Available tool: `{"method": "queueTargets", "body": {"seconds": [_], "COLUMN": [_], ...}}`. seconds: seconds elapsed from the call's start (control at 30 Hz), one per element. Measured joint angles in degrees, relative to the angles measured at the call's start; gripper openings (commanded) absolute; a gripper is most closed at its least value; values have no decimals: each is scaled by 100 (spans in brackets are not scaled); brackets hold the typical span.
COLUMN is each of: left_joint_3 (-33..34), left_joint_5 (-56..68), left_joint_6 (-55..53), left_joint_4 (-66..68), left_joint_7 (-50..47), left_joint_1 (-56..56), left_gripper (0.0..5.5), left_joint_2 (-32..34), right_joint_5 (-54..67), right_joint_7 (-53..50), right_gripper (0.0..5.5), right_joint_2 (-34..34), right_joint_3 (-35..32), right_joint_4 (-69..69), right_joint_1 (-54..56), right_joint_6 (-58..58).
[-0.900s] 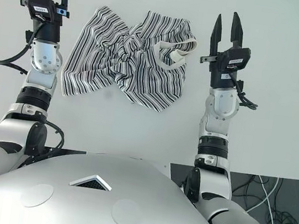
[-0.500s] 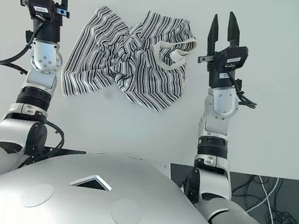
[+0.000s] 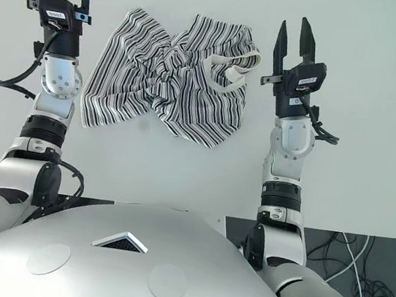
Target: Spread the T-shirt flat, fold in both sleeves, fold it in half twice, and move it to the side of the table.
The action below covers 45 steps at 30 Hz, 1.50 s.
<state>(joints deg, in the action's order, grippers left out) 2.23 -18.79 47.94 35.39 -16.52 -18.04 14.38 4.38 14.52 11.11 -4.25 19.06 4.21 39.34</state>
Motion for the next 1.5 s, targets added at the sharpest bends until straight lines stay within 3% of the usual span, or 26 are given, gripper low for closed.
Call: {"method": "queueTargets", "body": {"seconds": [0.27,0.33,0.47,0.63,0.93,1.17,1.5], "left_joint_3": [-165,-324,-823,-1335,-1905,-2075,-2055], "left_joint_5": [-22,-199,-915,-914,-2244,-2234,-1115], "left_joint_6": [-122,-146,-141,-115,-503,-725,-1244], "left_joint_4": [-70,-219,-310,-741,-542,-988,-2971], "left_joint_7": [182,510,1495,2354,2012,2272,3661], "left_joint_1": [74,278,760,909,787,1039,2236], "left_gripper": [268,268,268,268,268,268,268], "left_joint_2": [151,424,1719,2078,2468,3058,3718], "right_joint_5": [-14,-43,-193,-259,-1152,-1832,-2545], "right_joint_7": [317,686,1458,1806,2017,1982,1325], "right_gripper": [151,151,151,151,151,151,151], "right_joint_2": [219,505,1469,1604,1733,2222,2827], "right_joint_3": [141,292,394,692,1329,1668,2018], "right_joint_4": [-116,-316,-824,-979,16,786,1664], "right_joint_1": [-106,-378,-874,-839,-43,424,1080], "right_joint_6": [-46,-146,-671,-1105,-1278,-955,-587]}}
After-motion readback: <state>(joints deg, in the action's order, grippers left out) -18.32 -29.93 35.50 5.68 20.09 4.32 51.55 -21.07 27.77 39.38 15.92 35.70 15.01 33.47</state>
